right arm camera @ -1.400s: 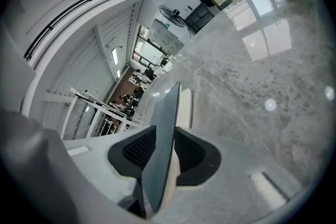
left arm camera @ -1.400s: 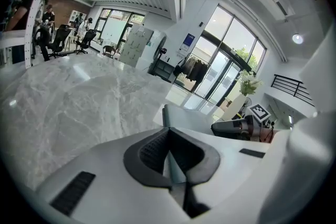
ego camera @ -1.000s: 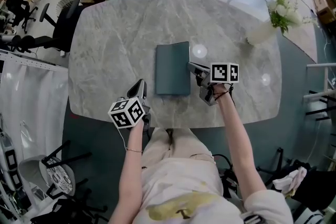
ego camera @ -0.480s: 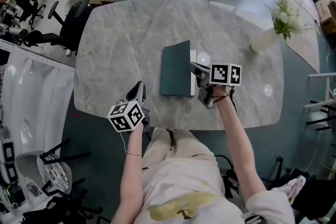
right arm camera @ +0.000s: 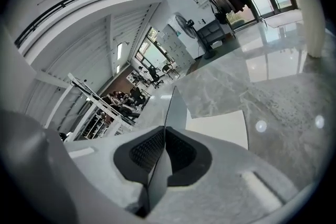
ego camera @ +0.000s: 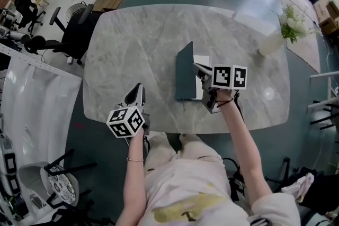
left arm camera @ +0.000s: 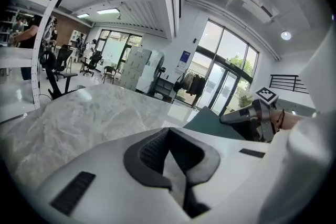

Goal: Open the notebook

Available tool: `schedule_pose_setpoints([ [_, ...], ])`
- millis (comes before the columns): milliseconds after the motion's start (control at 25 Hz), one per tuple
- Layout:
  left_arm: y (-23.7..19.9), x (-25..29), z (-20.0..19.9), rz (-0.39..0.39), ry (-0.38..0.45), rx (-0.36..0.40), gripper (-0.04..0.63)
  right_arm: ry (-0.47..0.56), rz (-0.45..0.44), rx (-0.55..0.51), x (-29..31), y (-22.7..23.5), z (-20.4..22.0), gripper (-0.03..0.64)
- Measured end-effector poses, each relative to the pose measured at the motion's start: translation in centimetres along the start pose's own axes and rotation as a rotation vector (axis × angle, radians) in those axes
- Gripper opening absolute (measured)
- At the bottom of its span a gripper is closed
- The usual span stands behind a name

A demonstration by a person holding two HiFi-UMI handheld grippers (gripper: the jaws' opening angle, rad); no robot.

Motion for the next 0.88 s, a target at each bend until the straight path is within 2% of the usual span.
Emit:
schedule_pose_setpoints([
  [360,-6.8,-2.0,-2.6,0.081,-0.014,0.024,0.0,0.023,0.14,-0.042,4.7,-5.2,-0.2,0.017],
  [880,-13.9,-4.7,-3.9,0.096,-0.019,0.017,0.0,-0.029,0.339,-0.111,12.3,-8.2,0.9,0.025],
])
Point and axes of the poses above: the fingertips, and each gripper's own axes: x forward along the fingers, y to its right, z out of its underside, the point moved 3 cm from there along -x, backward along the fingers, and after that the axes turned 13 degrees about -y, right-handed, at the moved point
